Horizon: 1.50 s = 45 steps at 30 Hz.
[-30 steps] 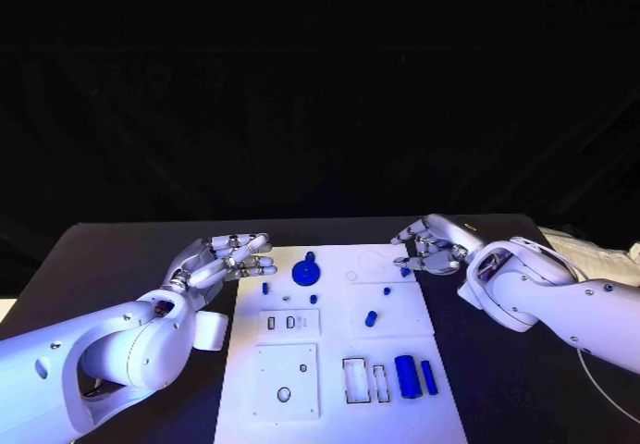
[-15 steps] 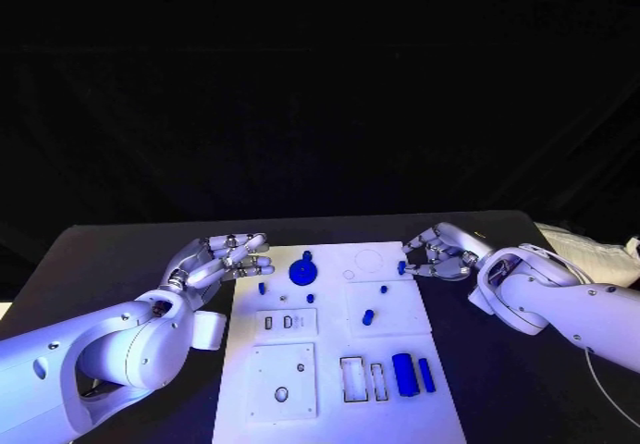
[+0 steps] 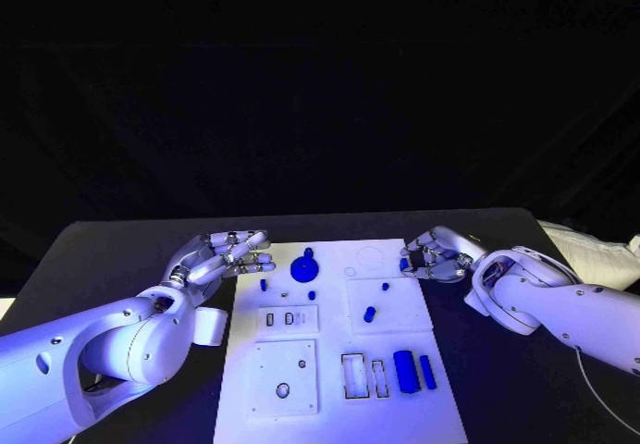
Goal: Assemble the parts on the task board
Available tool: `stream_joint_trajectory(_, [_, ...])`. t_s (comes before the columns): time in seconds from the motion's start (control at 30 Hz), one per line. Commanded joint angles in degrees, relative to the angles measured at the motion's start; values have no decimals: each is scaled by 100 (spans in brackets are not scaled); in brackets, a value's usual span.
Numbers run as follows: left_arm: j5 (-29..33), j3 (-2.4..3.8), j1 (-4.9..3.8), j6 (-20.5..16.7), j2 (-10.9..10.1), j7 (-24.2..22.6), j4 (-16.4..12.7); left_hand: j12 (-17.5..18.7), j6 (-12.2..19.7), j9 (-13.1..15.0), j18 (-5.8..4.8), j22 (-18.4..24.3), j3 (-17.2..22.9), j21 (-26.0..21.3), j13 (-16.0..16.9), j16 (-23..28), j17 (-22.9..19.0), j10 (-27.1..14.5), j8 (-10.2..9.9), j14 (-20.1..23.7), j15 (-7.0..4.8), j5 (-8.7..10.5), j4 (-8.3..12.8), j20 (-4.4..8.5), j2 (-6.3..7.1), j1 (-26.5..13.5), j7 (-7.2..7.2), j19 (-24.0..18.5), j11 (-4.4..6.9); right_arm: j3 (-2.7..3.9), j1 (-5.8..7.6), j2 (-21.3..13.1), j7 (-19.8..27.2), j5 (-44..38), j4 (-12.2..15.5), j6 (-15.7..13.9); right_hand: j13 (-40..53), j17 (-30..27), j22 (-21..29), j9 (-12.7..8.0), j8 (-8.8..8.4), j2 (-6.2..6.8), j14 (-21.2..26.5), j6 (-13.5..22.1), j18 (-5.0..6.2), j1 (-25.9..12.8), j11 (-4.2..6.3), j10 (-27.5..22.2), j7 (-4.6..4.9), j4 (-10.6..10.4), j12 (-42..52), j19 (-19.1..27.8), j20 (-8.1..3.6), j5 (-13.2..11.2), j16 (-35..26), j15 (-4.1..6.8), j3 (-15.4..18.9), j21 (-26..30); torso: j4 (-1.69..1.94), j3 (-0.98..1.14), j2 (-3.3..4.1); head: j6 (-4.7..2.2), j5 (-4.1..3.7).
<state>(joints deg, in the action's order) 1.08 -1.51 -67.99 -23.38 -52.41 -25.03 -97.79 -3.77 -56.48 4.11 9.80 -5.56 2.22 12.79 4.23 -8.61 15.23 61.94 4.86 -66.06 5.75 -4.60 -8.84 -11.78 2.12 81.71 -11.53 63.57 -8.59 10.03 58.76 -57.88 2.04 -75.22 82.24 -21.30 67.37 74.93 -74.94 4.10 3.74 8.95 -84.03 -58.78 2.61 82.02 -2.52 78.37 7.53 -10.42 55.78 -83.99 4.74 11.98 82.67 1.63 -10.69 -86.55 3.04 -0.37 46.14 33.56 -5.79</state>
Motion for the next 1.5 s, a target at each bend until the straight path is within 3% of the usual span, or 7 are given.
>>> stream_joint_trajectory(0.03, [11,3,-3,110,12,-25,-4,9,21,-6,55,8,-4,-24,-7,33,6,-24,-18,32,7,21,26,12,-63,-11,-16,44,-23,3,-10,40,25,-33,-45,119,9,304,-587,1,9,-40,-359,-33,-50,37,15,-11,10,18,21,-5,-12,30,-10,9,-41,25,-2,-4,-1,4,8])
stream_joint_trajectory(0.37, [11,2,-2,106,9,-22,-4,9,21,-6,55,8,-4,-24,-7,33,6,-24,-18,32,7,21,26,12,-63,-11,-16,44,-23,3,-43,124,33,-40,-108,158,23,338,-612,32,70,-168,-366,-243,-54,74,51,19,-32,66,49,-21,-28,19,7,35,-158,16,-7,0,-3,31,25])
stream_joint_trajectory(0.77, [11,2,-2,101,3,-12,-1,9,21,-6,55,8,-4,-24,-7,33,6,-24,-18,32,7,21,26,12,-63,-11,-16,44,-23,3,-48,141,89,-21,-137,136,38,387,-645,108,263,-359,-376,-722,-60,107,172,52,-193,169,67,-42,-101,-38,31,129,-327,5,-13,1,-3,43,25])
stream_joint_trajectory(1.0, [11,2,-2,100,4,-11,0,9,21,-6,55,8,-4,-24,-7,33,6,-24,-18,32,7,21,26,12,-63,-11,-16,44,-23,6,-48,143,67,65,-95,-157,67,438,-694,148,355,-470,-387,-898,-71,94,241,99,-281,221,109,-73,-156,-49,59,187,-386,-15,-7,-1,-7,43,26])
stream_joint_trajectory(1.13, [11,2,-2,103,8,-12,8,9,21,-6,55,8,-4,-24,-7,33,6,-24,-18,32,7,21,26,12,-63,-11,-16,44,-23,57,-47,126,-61,135,56,-323,61,437,-696,152,360,-505,-387,-902,-72,82,250,104,-290,230,99,-75,-170,-74,57,198,-401,-15,0,-1,-8,36,32])
stream_joint_trajectory(1.37, [33,2,-2,114,16,3,33,9,21,-6,55,9,-4,-24,-7,34,6,-25,-19,32,7,21,27,11,-63,-11,-16,44,-23,108,52,127,-596,104,573,-377,30,409,-663,148,345,-513,-381,-872,-65,28,247,92,-282,223,48,-53,-181,-99,37,202,-393,-2,-13,-12,-19,31,35])
stream_joint_trajectory(1.5, [53,2,-2,136,46,30,72,9,23,-5,54,13,-10,-33,-7,47,18,-30,-26,33,9,21,37,10,-72,-11,-16,47,-25,114,99,271,-1080,-200,922,-319,-41,335,-590,143,327,-534,-364,-841,-48,4,243,49,-274,230,-68,-5,-185,-71,-14,200,-406,30,5,-37,-48,57,46])
